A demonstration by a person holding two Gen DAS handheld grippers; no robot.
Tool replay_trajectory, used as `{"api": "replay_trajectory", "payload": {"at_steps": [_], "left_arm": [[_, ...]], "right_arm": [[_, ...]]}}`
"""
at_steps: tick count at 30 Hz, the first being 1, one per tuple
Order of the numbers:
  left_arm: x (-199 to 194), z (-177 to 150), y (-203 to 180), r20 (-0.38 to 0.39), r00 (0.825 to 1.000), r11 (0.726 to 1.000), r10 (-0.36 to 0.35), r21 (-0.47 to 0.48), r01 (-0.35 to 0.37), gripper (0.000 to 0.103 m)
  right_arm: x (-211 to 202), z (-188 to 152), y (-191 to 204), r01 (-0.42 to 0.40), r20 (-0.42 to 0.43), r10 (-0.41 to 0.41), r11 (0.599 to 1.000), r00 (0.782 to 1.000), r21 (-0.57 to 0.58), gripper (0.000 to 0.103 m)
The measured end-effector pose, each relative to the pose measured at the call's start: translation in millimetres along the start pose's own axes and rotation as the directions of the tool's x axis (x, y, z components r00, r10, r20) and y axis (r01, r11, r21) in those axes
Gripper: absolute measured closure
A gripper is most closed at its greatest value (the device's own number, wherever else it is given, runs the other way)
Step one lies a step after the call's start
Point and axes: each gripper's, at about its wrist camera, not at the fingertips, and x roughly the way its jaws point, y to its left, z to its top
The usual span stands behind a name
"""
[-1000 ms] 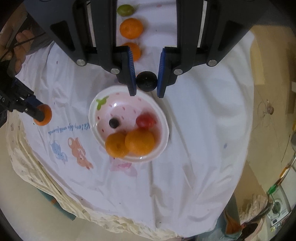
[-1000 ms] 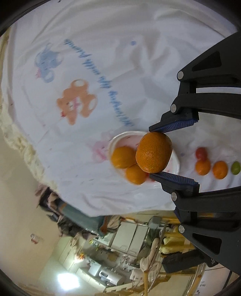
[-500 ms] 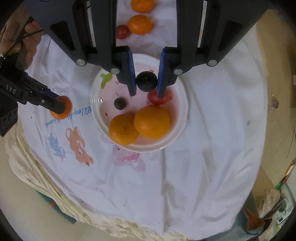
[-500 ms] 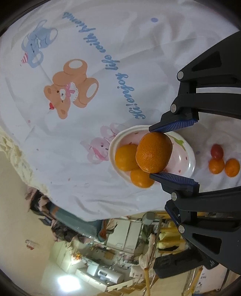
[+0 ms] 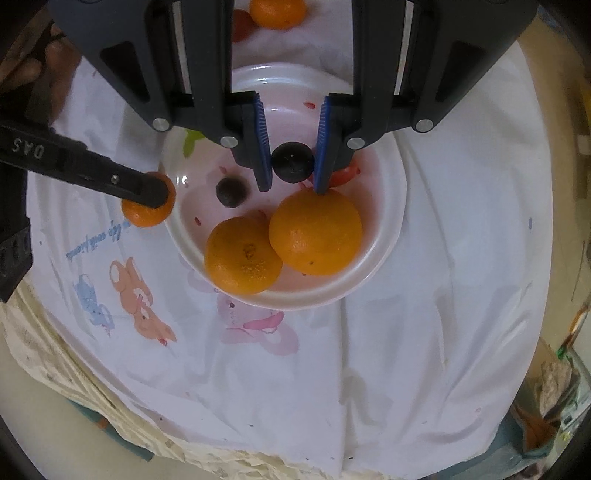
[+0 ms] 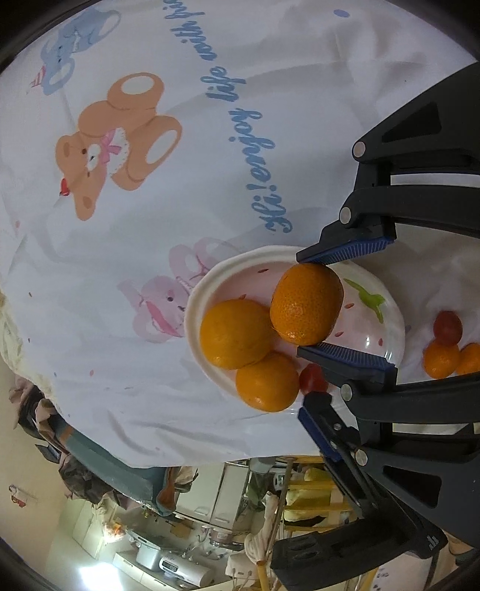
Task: Organize fruits
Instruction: 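Carry both fruits over the plate and open the left gripper to drop the grape, then lower the tangerine onto the plate and open the right gripper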
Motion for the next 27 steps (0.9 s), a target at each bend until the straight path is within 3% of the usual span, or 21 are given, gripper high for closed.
{"api": "replay_trajectory", "payload": {"at_steps": [11,12,16,18,27], "left_arm": [[3.2,2.4,-0.5,-0.007,1.0,1.0,0.024,-0.005,-0.024,0.083],[2.8,2.1,0.7,-0.009,1.0,1.0,0.024,-0.01,-0.024,0.08],[-1.1,-0.4,0.9,0.009,0.999,0.999,0.033,-0.009,-0.033,0.049],[-2.3,-1.9,1.4,0.01,0.999,0.999,0.048,-0.006,-0.048,0.044],[-6.9,-4.2,9.3,0.002,1.0,0.999,0.015,-0.05,-0.015,0.038]], "right_arm": [[-4.6,0.4,-7.9,0.003,0.007,-0.003,0.999,1.0,0.033,0.057],[-4.5,0.8,-7.7,0.004,0.007,-0.005,0.999,1.0,0.034,0.057],[-5.5,1.2,-7.3,0.005,0.012,-0.006,0.999,1.0,0.038,0.056],[-4.7,1.5,-6.5,0.004,0.013,-0.004,0.999,1.0,0.035,0.056],[-3.1,2.1,-5.0,0.004,0.016,-0.005,1.0,1.0,0.024,0.056]]}}
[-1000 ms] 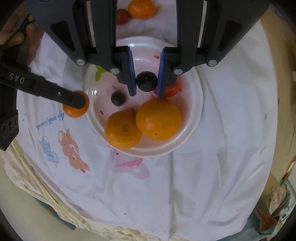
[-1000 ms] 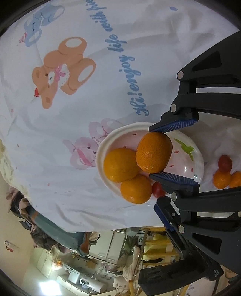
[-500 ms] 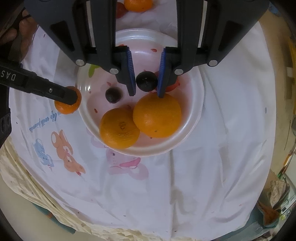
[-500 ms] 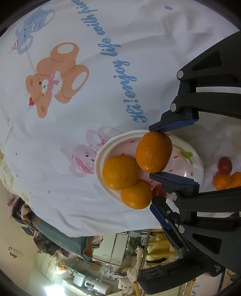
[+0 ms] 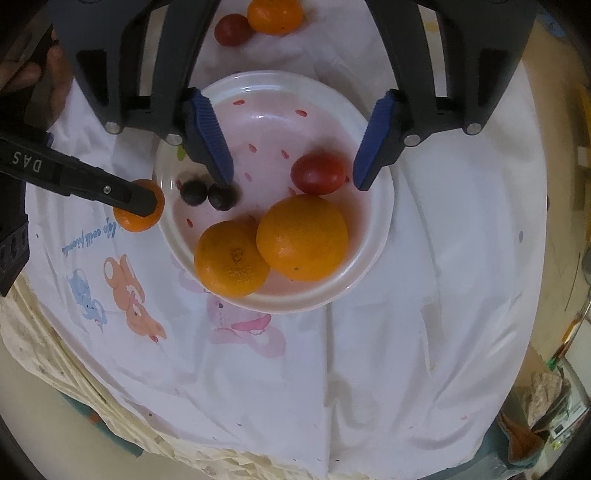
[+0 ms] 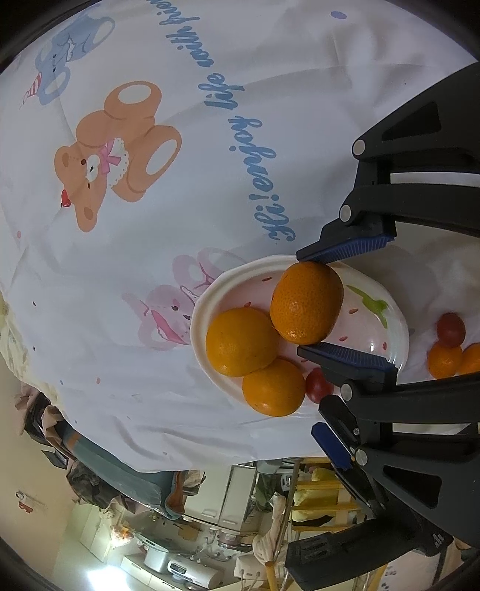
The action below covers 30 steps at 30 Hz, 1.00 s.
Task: Organize fruits
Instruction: 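Lower the tangerine onto the plate and open the right gripper, then move both open grippers back toward the remaining loose fruit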
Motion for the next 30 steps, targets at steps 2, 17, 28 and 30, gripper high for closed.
{"api": "replay_trajectory", "payload": {"at_steps": [2,17,28,30], "left_arm": [[-2.1,0.2,0.3,0.008,1.0,1.0,0.005,0.002,-0.005,0.038],[-16.2,-5.7,7.5,0.032,0.999,1.0,0.025,-0.008,-0.025,0.038],[-49.0,-26.9,27.2,0.069,0.997,0.998,0.021,-0.053,-0.018,0.038],[-56.1,-33.2,32.3,0.082,0.996,0.997,0.019,-0.072,-0.013,0.038]], "right_arm": [[-0.6,0.6,-0.6,0.003,0.006,-0.003,1.0,1.0,0.001,0.056],[-26.8,3.7,-0.1,-0.028,0.106,0.027,1.0,0.994,0.012,0.022],[-46.3,-22.4,15.5,0.006,0.12,-0.001,0.999,0.993,-0.04,0.022],[-52.3,-30.3,20.3,0.006,0.128,0.001,0.998,0.992,-0.055,0.022]]}}
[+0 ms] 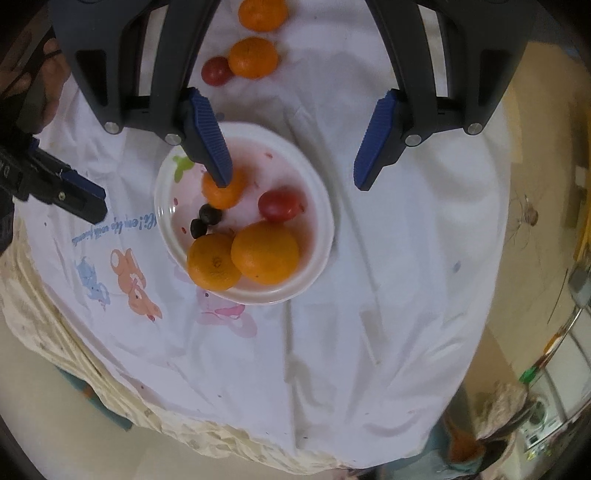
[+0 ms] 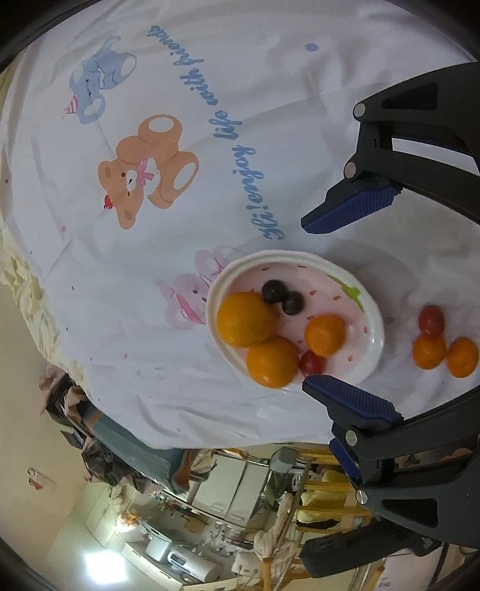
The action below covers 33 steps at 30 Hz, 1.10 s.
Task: Organize fruits
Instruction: 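Move both open grippers back toward the remaining loose fruit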
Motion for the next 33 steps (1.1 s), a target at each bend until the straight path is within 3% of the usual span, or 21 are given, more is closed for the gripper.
{"api": "replay_trajectory", "payload": {"at_steps": [5,9,20,27,33], "left_arm": [[-16.6,-10.2,7.9,0.031,0.999,1.0,0.007,0.002,-0.007,0.038],[-29.1,-21.8,15.2,0.04,0.999,1.0,-0.019,-0.009,0.02,0.026],[-47.9,-57.2,16.3,0.036,0.999,1.0,-0.027,0.002,0.027,0.025],[-25.1,-72.7,13.6,-0.066,0.996,0.998,-0.053,-0.022,0.052,0.025],[2.9,-82.3,-3.3,-0.163,0.981,0.994,-0.107,-0.003,0.108,0.025]], "right_arm": [[-16.7,-18.6,12.0,0.026,0.029,-0.024,0.998,0.999,-0.055,0.022],[-26.0,-39.1,18.2,0.045,0.034,-0.043,0.997,0.999,-0.069,0.022],[-46.2,-81.1,21.0,0.092,0.035,-0.091,0.995,0.995,-0.043,0.022],[-35.1,-95.5,-1.5,0.119,-0.039,-0.116,0.989,0.992,0.084,0.022],[-27.1,-94.6,-8.8,0.122,-0.06,-0.115,0.984,0.992,0.129,0.022]]}}
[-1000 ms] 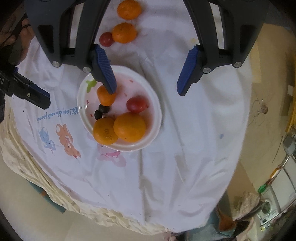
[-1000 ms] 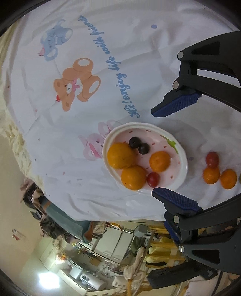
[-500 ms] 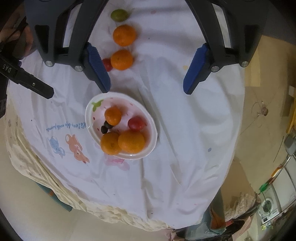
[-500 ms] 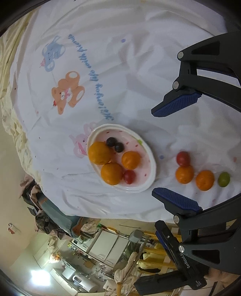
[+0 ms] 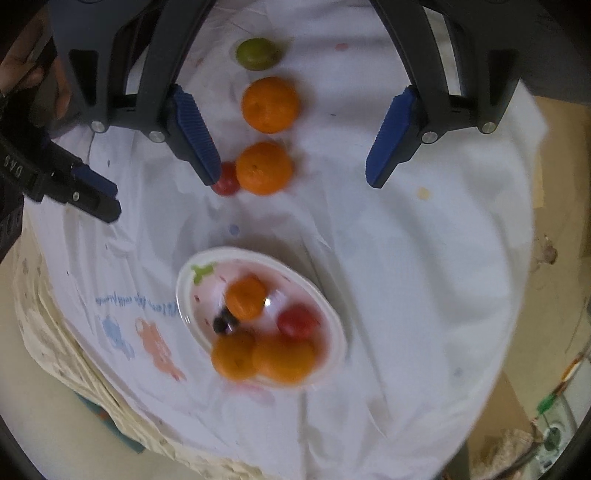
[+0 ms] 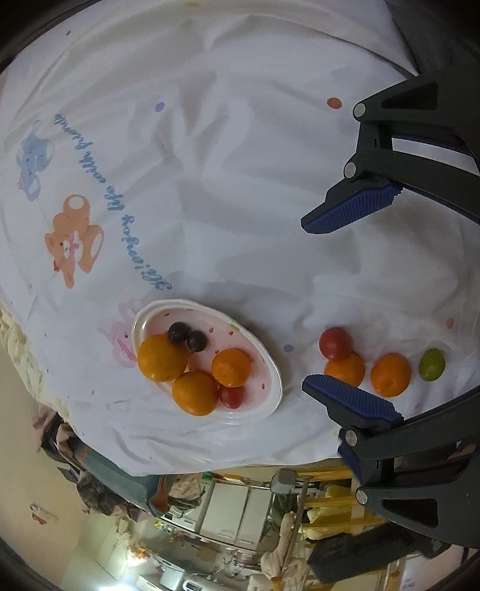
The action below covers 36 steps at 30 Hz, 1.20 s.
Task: Organize fruits
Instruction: 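Move both open grippers back toward the remaining loose fruit, then grasp a tangerine with the left gripper while the right gripper grasps a red cherry tomato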
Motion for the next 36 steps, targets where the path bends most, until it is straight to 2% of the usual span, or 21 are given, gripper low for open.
{"api": "replay_trajectory", "payload": {"at_steps": [4,12,14,16,18,21,26,30,33,36], "left_arm": [[27.9,-6.6,-12.0,-0.108,0.994,1.0,0.015,0.026,-0.013,0.025],[45.5,-8.0,-29.1,-0.12,0.992,0.994,0.044,0.1,-0.032,0.026],[48.4,-8.4,-30.1,-0.126,0.991,0.994,0.041,0.11,-0.028,0.037],[51.3,-8.8,-31.9,-0.139,0.989,0.992,0.044,0.124,-0.026,0.056],[51.7,-8.9,-32.6,-0.141,0.989,0.99,0.05,0.135,-0.031,0.063],[51.4,-7.8,-30.0,-0.144,0.989,0.992,0.037,0.127,-0.018,0.063],[43.9,-7.1,-27.0,-0.12,0.992,0.99,0.039,0.136,-0.022,0.064],[24.1,-4.4,-17.3,-0.073,0.997,0.994,0.026,0.106,-0.018,0.065],[8.6,-1.5,-5.3,-0.031,0.998,0.997,0.046,0.068,-0.044,0.064],[-8.6,1.9,12.0,0.008,0.999,0.999,0.038,-0.005,-0.038,0.064]], "right_arm": [[2.7,0.2,-2.0,0.023,-0.012,-0.023,1.0,1.0,-0.007,0.022],[3.3,1.6,-7.9,0.025,-0.02,-0.025,1.0,0.999,0.013,0.022],[4.4,1.6,-7.3,0.027,-0.024,-0.027,1.0,0.999,0.011,0.022],[6.4,1.8,-6.5,0.029,-0.03,-0.028,1.0,0.999,0.009,0.022],[8.1,1.9,-5.5,0.034,-0.033,-0.034,0.999,0.999,0.004,0.022],[10.1,2.5,-4.9,0.042,-0.036,-0.042,0.999,0.998,-0.002,0.022],[13.6,1.3,-3.3,0.059,-0.044,-0.059,0.998,0.997,-0.014,0.022],[14.7,0.8,-0.8,0.056,-0.043,-0.058,0.998,0.997,-0.026,0.022],[14.5,0.3,7.0,0.008,-0.038,-0.01,0.999,0.999,-0.052,0.022],[20.4,-2.8,23.8,0.002,-0.048,-0.008,0.992,0.999,-0.128,0.022]]}}
